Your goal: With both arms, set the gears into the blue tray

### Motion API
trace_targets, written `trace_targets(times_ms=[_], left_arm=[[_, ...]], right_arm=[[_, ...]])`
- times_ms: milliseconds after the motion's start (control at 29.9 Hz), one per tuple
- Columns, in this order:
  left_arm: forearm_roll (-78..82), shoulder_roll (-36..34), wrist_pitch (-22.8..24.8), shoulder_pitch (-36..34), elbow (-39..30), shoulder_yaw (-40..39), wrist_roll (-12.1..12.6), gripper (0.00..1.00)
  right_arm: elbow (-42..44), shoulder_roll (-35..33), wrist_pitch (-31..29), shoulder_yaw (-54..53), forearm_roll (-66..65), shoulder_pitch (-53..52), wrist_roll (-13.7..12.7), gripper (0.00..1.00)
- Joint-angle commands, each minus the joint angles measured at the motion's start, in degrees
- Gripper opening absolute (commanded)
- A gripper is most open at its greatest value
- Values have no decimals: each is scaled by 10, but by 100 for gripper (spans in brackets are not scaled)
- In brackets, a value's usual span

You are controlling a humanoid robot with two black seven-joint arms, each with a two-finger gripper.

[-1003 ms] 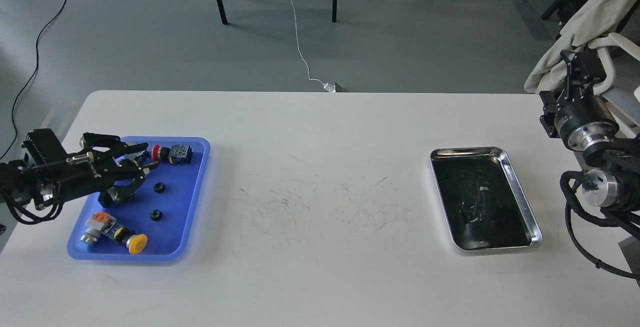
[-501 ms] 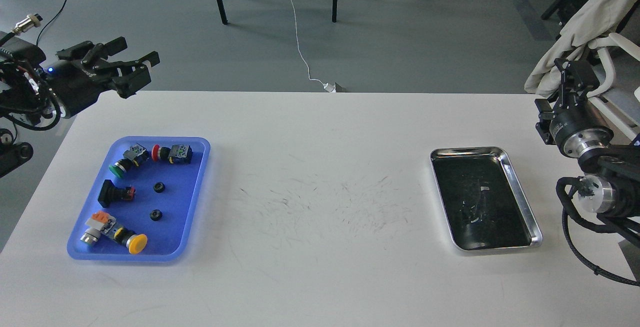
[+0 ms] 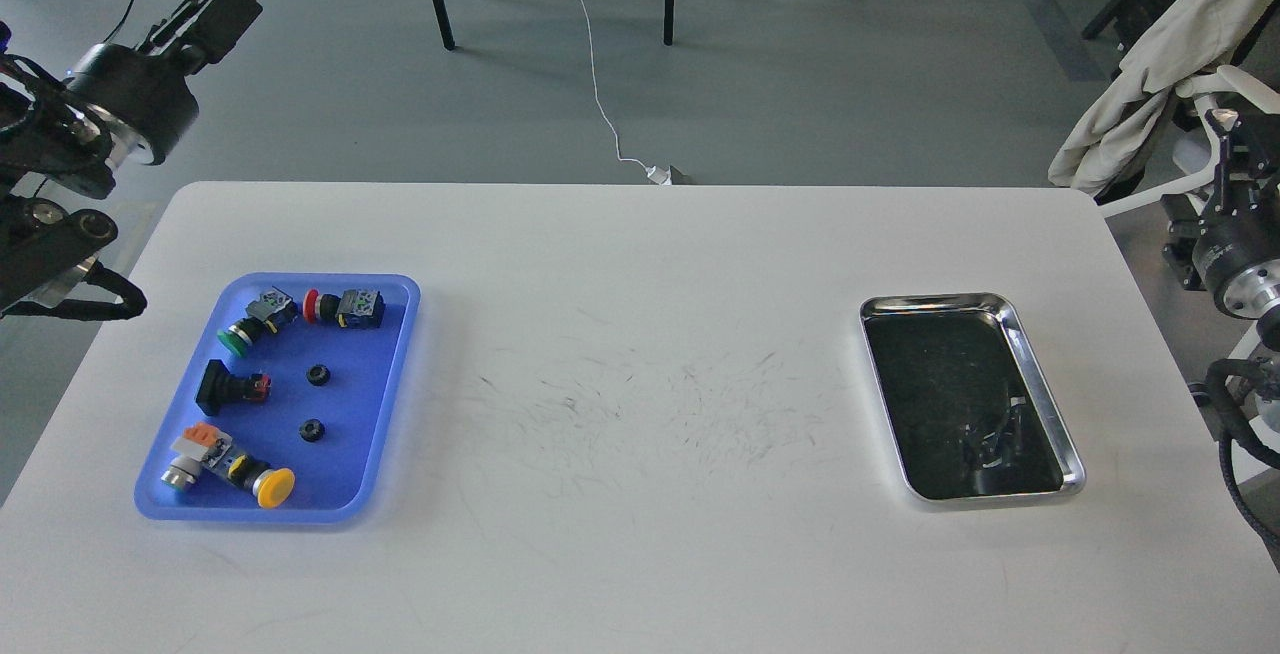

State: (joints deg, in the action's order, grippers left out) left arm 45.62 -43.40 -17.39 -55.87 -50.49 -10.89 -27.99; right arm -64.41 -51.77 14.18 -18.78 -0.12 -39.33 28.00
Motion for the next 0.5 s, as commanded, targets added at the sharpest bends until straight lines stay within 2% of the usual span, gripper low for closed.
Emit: trace_targets(times_ms=[0, 234, 334, 468], left_arm=[[-54, 8, -4, 11, -3, -1, 0, 99], [-63, 3, 9, 20, -10, -4, 0, 99], [-107, 7, 80, 20, -9, -27, 0, 99], [-240, 9, 162, 21, -4, -73, 0, 99]], right_arm=[[-18, -20, 0, -1, -1, 0, 0, 99], [-98, -43, 8, -21, 3, 0, 0, 99], [-107, -43, 9, -22, 8, 0, 0, 99], [-124, -43, -4, -22, 17, 0, 0, 99]])
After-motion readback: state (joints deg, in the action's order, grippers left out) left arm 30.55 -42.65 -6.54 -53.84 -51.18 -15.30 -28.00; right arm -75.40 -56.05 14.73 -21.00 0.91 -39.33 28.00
